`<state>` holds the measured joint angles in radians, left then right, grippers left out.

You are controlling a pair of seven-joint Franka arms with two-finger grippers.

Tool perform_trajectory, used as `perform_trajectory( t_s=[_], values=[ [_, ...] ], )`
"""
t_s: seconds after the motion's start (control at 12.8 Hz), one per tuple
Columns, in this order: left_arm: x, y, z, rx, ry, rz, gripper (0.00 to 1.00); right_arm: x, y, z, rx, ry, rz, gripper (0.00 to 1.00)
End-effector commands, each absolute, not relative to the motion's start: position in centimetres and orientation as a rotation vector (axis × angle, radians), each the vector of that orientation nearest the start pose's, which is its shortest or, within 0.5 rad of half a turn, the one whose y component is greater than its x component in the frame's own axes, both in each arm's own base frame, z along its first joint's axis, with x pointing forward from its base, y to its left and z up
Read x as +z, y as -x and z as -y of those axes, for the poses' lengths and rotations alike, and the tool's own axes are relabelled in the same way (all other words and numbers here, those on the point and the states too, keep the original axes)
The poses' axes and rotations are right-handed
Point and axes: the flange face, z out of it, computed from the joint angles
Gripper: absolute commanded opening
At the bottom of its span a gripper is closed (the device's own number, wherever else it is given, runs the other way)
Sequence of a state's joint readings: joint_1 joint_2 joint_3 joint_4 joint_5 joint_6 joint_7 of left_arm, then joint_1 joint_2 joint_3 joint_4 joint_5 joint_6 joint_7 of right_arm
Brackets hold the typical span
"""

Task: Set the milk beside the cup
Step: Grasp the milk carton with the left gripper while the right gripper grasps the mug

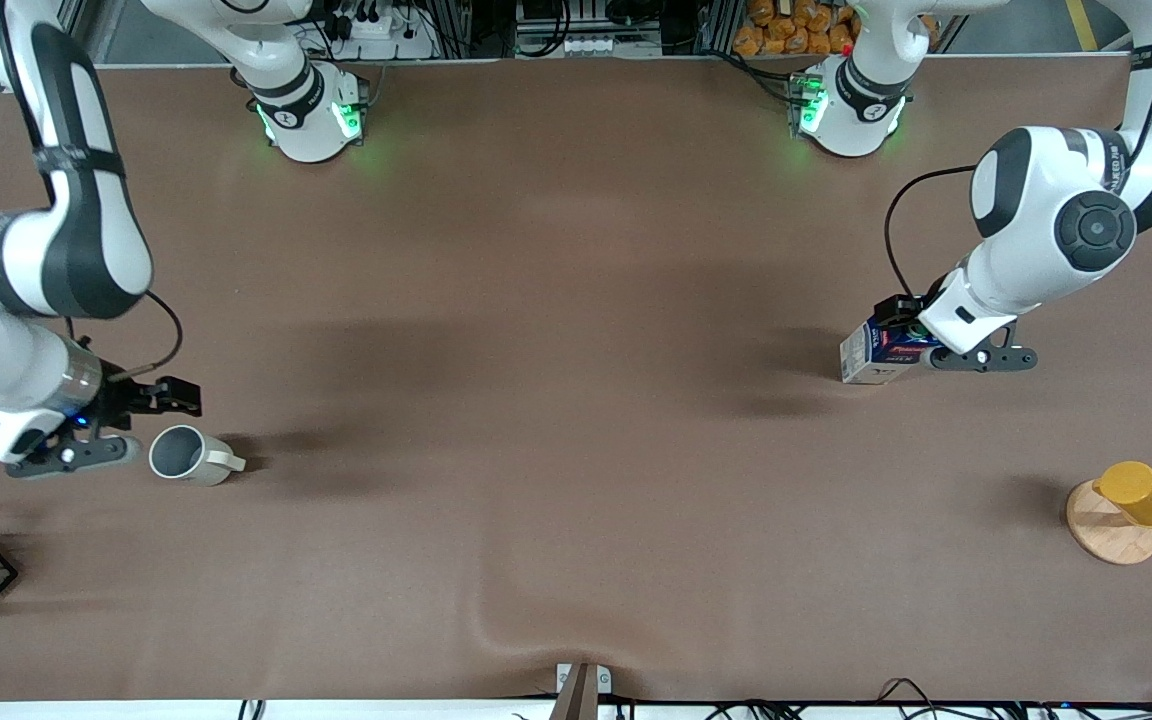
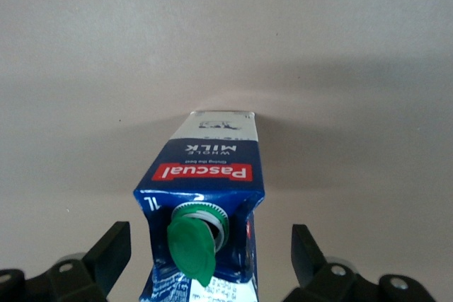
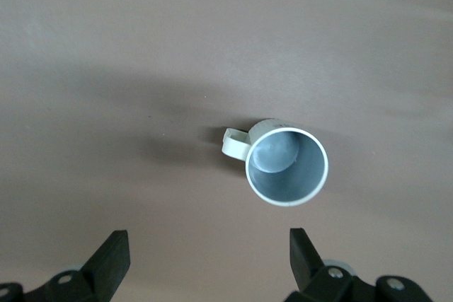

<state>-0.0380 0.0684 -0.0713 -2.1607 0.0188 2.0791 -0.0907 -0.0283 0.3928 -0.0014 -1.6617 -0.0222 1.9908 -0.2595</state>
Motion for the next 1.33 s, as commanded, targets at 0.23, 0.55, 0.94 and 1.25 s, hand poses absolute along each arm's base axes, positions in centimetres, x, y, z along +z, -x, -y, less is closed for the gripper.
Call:
perform_trajectory(
  t_s=[0.23, 0.55, 0.94, 1.25],
  values=[
    [33.7, -52.3, 5.2, 0.264, 3.103, -0.078, 1.0, 30.3, -67.2, 5.1, 0.154, 3.096, 0.624, 1.0],
    [33.7, -52.5, 5.2, 0.281, 3.101, -0.068, 0.72, 26.1, -67.5, 5.5, 0.174, 3.044, 0.804, 1.0],
    [35.6, -54.0, 5.0, 0.272, 3.103, -0.071, 0.39, 23.5, -67.0, 6.9, 0.222, 2.997, 0.876, 0.3],
    [41.7, -55.6, 5.8, 0.283, 3.1, -0.087, 0.39, 23.6, -66.9, 7.3, 0.219, 3.007, 0.798, 0.0]
  ],
)
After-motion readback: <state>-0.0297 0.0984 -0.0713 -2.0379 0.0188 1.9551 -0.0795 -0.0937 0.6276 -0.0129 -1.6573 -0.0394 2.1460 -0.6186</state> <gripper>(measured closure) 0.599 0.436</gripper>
